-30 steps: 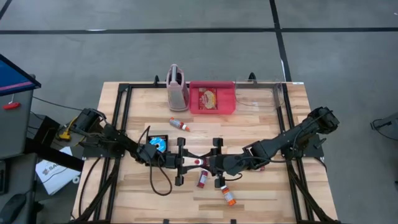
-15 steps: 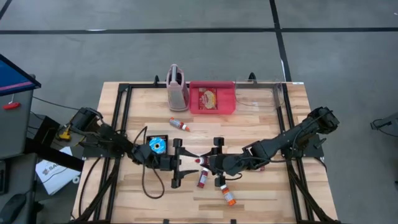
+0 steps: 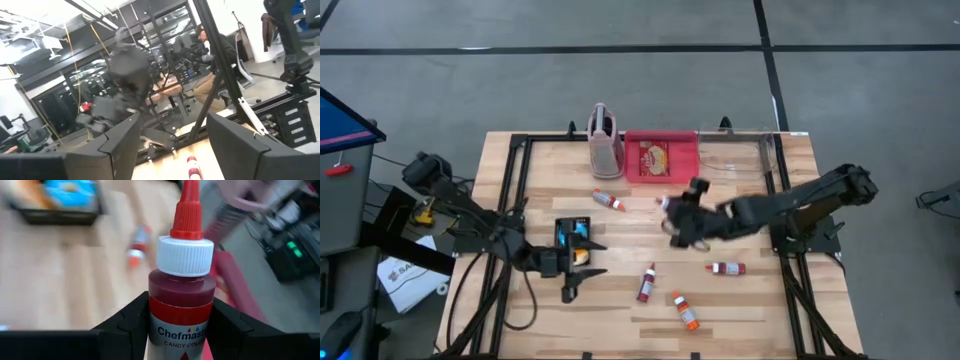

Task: Pick & Place Food Item
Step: Put the left red food coloring bottle into the transparent bin

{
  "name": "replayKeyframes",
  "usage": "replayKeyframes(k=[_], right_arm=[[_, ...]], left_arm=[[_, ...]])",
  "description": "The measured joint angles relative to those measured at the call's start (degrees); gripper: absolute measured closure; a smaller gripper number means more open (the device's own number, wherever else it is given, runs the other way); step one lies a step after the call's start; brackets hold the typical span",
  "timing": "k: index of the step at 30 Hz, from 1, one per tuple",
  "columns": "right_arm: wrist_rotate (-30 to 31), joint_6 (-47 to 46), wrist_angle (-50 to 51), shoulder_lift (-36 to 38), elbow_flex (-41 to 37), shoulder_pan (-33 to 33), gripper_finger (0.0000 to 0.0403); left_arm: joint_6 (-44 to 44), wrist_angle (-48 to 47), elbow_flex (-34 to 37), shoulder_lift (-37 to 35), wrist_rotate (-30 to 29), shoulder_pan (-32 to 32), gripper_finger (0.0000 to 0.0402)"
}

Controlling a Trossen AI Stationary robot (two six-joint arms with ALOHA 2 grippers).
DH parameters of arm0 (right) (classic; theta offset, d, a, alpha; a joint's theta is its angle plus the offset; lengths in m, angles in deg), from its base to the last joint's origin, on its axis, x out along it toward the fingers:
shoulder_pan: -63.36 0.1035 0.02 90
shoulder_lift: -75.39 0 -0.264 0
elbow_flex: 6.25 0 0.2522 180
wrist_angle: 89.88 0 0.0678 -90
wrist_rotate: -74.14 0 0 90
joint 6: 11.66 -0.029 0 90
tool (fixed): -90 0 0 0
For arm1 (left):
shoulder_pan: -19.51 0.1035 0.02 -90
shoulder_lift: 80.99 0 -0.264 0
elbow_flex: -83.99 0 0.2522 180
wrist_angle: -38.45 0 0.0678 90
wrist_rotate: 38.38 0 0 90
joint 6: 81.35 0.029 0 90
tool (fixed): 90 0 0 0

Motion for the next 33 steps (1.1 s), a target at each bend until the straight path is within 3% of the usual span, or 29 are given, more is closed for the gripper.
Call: replayKeyframes(k=[9,21,33], right_arm=[[-0.83,-1.99,8.10,7.88,0.00,-19.36,0.0248],[-12.26,-0.88,10.46,9.48,-7.33,-50.00,0.0244],[-16.87,1.24,5.83,9.43,-18.80,-66.36,0.0244]], left_arm=[[-0.17,-0.03,4.40,-4.43,-4.53,-0.71,0.0183],[-0.17,0.50,4.40,-4.56,-4.64,-0.71,0.0183],[-0.20,0.59,4.40,-4.54,-4.19,-0.71,0.0183]])
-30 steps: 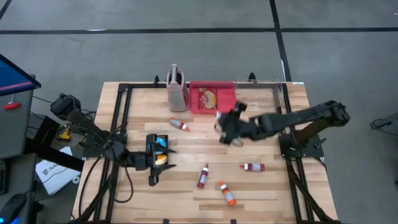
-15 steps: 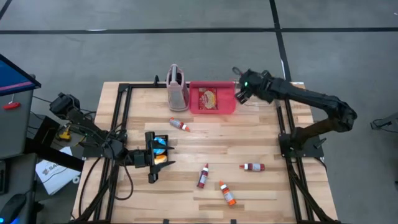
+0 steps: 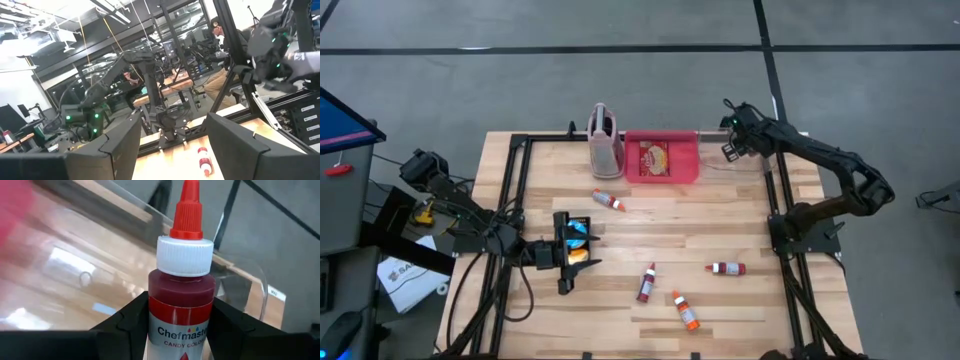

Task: Pick & Place Food Item
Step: Put the left red food coloring bottle into the transparent bin, then put the right red food coloring bottle into the transparent bin

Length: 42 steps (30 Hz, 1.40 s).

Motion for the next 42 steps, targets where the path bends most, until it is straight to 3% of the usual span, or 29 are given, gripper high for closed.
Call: replayKeyframes(k=[3,11,30,36,42], right_arm=[[-0.07,1.29,-1.35,-0.23,-2.69,-2.61,0.0244],[-0.61,1.77,-3.98,-1.12,-3.49,-2.30,0.0241],[-3.83,1.93,-4.47,-1.18,-3.71,-2.68,0.0195],[-6.69,1.65,-1.70,-0.67,-3.71,0.45,0.0198],[-8.27,-1.19,1.07,2.27,-3.71,8.68,0.0198]], left_arm=[[0.01,0.74,0.00,0.00,0.39,0.00,0.0183],[-0.02,0.87,0.00,0.02,1.52,0.02,0.0183],[-0.70,0.78,0.00,0.04,1.85,-0.04,0.0183],[-0.69,0.74,0.00,0.04,1.83,-0.04,0.0183],[-0.68,0.76,0.00,0.04,1.81,-0.04,0.0183]])
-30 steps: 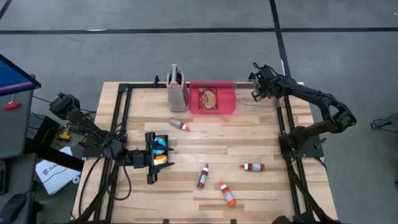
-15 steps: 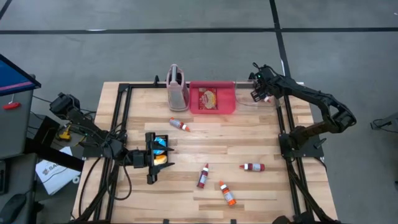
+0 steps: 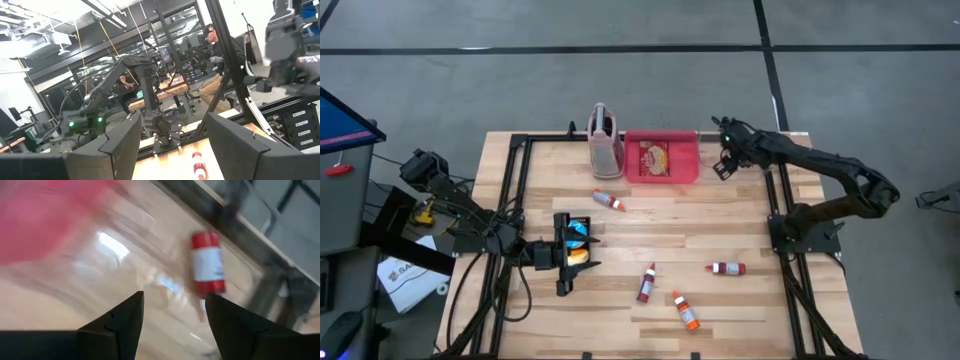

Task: Pick & Place Food Item
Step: Put the right red food coloring bottle into the transparent bin

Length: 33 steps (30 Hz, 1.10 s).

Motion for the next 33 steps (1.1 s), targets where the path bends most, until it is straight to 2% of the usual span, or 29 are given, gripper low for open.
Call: replayKeyframes(k=[6,12,15,19,23,28,33], right_arm=[[-0.71,-2.96,0.58,7.30,0.00,9.30,0.0198],[-12.77,-9.02,4.88,13.95,-0.06,23.14,0.0198],[-15.25,-13.60,7.06,14.76,-1.44,32.56,0.0198],[-15.82,-18.24,8.37,13.17,-3.20,45.54,0.0198],[-14.96,-24.01,8.52,9.45,-4.40,56.29,0.0198],[-12.07,-31.10,5.13,3.55,-4.42,64.01,0.0198],[-10.94,-31.21,-3.60,-2.88,-4.35,67.82,0.0198]], left_arm=[[-0.17,0.00,0.00,0.00,-0.02,0.00,0.0183],[-0.17,-0.02,0.00,0.00,-0.02,0.00,0.0183],[-0.31,-0.02,0.00,0.00,-0.02,0.00,0.0183],[-0.39,-0.02,0.00,0.00,0.24,-0.35,0.0183],[-0.40,0.02,0.00,0.00,4.72,-0.35,0.0183],[-0.12,0.01,0.00,0.00,5.22,-0.34,0.0183],[0.00,-0.02,0.00,0.00,5.27,-0.31,0.0183]])
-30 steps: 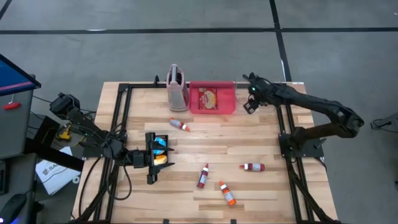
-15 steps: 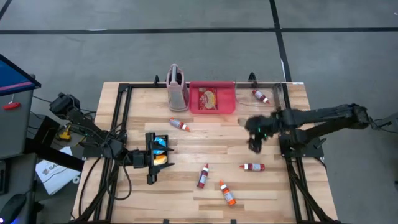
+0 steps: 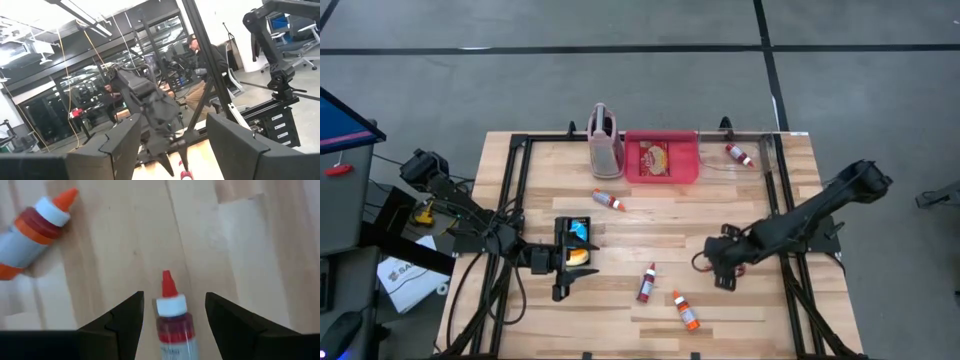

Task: Pick & Place Food Item
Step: Put the right red food coloring bottle into the transparent bin

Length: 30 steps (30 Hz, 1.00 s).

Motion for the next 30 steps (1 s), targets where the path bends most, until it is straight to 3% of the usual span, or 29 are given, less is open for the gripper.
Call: replayKeyframes(k=[9,18,21,27,30], right_arm=[[-1.11,1.11,-1.17,-13.00,0.94,1.27,0.0198],[-2.13,-0.91,-1.16,-16.67,2.13,2.76,0.0201],[-1.86,-1.72,-1.17,-16.68,2.10,2.78,0.0219],[-1.84,-1.49,-1.50,-16.71,2.08,2.76,0.0291],[-1.10,-0.32,-1.09,-16.73,2.65,2.69,0.0297]], left_arm=[[0.00,0.02,0.00,0.00,0.09,0.00,0.0183],[0.00,0.01,0.00,0.00,0.26,0.00,0.0183],[-0.13,0.02,0.00,0.00,0.24,0.00,0.0183],[-0.15,0.02,0.00,0.00,0.22,0.00,0.0183],[-0.17,0.02,0.00,0.00,0.21,0.00,0.0183]])
